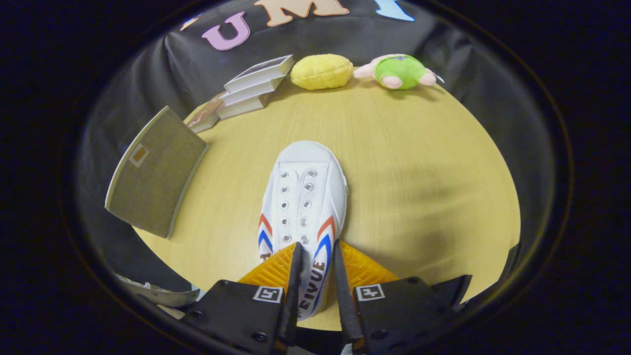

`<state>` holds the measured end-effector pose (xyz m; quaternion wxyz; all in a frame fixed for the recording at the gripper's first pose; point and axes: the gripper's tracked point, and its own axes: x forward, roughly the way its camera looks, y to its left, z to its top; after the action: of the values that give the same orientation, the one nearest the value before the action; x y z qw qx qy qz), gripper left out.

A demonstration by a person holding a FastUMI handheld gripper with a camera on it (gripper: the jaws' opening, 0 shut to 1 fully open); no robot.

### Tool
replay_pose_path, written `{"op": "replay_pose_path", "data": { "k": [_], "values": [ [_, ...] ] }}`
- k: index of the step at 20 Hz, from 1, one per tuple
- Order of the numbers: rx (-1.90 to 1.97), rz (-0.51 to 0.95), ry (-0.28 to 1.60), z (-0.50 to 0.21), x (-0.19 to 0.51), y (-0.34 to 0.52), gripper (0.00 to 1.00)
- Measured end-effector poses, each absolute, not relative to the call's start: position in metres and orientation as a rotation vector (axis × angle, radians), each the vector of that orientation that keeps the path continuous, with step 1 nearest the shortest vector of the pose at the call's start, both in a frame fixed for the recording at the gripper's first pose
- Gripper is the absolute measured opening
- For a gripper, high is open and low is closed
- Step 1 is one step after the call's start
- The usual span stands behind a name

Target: Open the storage box then place both shoes into the box .Put the left shoe in first, then the right shoe, with the right side of both shoes facing outward in a uniform manner.

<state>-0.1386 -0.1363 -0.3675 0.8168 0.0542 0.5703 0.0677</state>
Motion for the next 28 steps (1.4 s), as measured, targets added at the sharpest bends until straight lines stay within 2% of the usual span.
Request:
{"op": "replay_pose_path", "data": {
  "k": [3,11,17,28],
  "values": [
    [0.130,0.095,1.210,-0.367,-0.136,-0.142,0.27],
    [0.365,-0.007,1.217,-0.354,-0.138,-0.147,0.03],
    [0.380,-0.031,1.183,-0.319,-0.131,-0.155,0.03],
    [0.417,-0.088,1.128,-0.274,-0.123,-0.101,0.04]
  ]
}}
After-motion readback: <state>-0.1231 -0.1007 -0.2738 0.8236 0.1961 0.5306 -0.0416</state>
